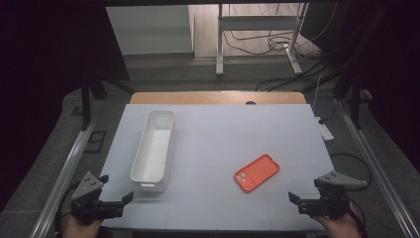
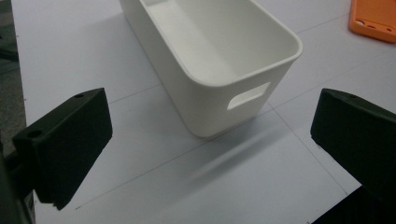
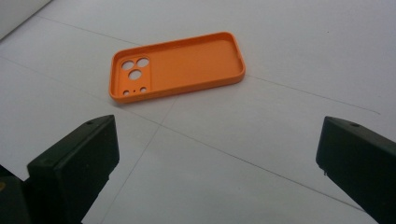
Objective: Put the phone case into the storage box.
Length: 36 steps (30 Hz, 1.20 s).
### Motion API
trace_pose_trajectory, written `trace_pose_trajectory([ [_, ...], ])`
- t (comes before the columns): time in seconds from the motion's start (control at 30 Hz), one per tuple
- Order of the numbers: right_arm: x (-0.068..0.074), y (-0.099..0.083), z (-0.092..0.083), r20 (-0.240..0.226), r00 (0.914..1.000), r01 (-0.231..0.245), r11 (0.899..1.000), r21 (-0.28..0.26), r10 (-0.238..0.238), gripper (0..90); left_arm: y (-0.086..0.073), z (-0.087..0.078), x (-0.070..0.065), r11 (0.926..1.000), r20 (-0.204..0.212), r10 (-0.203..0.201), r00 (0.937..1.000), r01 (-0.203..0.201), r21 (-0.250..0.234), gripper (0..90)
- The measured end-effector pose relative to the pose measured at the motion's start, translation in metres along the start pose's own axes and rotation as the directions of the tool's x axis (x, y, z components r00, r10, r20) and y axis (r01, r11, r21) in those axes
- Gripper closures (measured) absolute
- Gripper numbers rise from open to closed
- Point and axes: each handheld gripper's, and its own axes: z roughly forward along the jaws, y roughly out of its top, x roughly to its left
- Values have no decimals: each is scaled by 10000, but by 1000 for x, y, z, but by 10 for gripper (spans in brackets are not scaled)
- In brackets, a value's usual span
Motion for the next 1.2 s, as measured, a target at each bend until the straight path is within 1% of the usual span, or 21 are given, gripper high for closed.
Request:
trace_pose_trajectory([
  [0.17,0,0,1,-21,10000,7,10000,13,-7,0,-1,-1,1,9999,88,-101,9999,102,-38,0],
  [0.23,0,0,1,-52,10000,14,10000,21,-13,0,0,-1,1,10000,115,-73,9999,73,-24,0],
  [0.27,0,0,1,-176,9998,34,10000,18,-34,0,0,0,1,10000,128,-1,9999,2,-14,0],
  [0.3,-1,0,1,-204,9998,25,10000,21,-24,0,0,0,0,10000,132,44,9999,-44,8,0],
  [0.43,0,1,1,-203,9998,56,10000,29,-55,0,0,0,-1,9998,123,201,9997,-202,64,0],
  [0.67,0,1,2,-151,9999,37,10000,59,-36,0,-1,-1,0,9999,207,129,9997,-129,-8,0],
  [0.8,0,2,3,-173,9998,-2,9999,163,5,0,-2,-2,0,9999,234,105,9997,-104,-42,0],
  [0.93,0,3,4,-265,9996,36,9996,265,-29,0,-1,-1,-2,9996,190,291,9994,-291,21,3],
  [1.07,-1,4,6,-336,9994,44,9995,302,-34,0,-2,-1,-1,9997,207,243,9995,-243,6,4],
  [1.2,0,8,9,-302,9993,221,9995,229,-214,0,-2,-2,-1,9999,244,155,9996,-155,-34,4],
])
